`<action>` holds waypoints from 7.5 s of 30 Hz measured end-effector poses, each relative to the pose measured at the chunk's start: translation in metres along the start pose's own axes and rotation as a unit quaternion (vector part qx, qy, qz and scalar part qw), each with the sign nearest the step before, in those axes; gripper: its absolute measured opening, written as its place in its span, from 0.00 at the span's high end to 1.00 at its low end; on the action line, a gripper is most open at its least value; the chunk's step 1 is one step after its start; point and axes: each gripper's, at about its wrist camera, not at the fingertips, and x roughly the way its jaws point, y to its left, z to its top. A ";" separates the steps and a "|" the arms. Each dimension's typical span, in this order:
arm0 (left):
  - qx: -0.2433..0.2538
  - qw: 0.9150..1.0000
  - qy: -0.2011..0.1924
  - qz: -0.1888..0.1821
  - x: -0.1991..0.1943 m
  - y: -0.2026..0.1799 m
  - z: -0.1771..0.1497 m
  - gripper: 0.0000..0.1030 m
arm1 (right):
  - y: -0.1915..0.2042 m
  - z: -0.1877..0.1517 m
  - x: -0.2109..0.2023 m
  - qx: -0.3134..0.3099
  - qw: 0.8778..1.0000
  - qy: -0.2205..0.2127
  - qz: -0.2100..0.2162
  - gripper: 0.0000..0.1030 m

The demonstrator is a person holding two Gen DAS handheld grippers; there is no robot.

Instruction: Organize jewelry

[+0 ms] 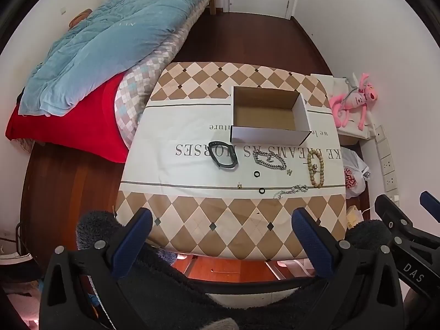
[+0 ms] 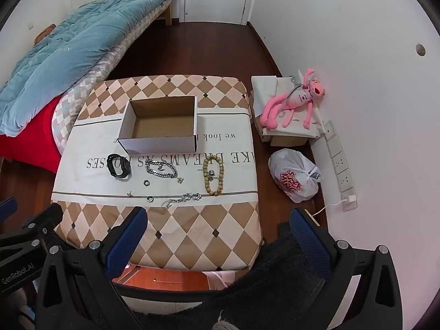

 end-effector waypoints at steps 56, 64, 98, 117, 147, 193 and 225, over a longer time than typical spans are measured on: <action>0.002 1.000 0.003 -0.003 -0.001 0.002 0.000 0.00 | 0.008 -0.001 0.006 -0.001 1.000 0.010 0.006 0.00; 0.002 1.000 0.005 -0.003 0.000 0.001 0.000 0.00 | 0.006 -0.002 0.013 -0.003 1.000 0.024 0.012 0.00; 0.001 1.000 0.001 0.003 0.003 0.004 0.001 0.00 | 0.007 -0.002 0.014 -0.001 1.000 0.025 0.013 0.00; 0.001 0.995 0.061 0.076 0.164 0.004 0.044 0.00 | -0.043 0.021 0.186 0.110 0.989 0.098 0.018 0.06; -0.043 0.991 0.125 -0.004 0.254 0.041 0.062 0.40 | -0.004 0.017 0.254 0.122 0.988 0.080 0.049 0.91; 0.029 0.992 0.083 -0.090 0.221 -0.026 0.192 0.83 | 0.031 0.161 0.212 0.072 0.965 0.044 0.248 0.90; -0.001 1.000 0.001 0.018 0.200 0.000 0.115 0.02 | 0.038 0.103 0.225 -0.013 0.999 0.017 0.041 0.01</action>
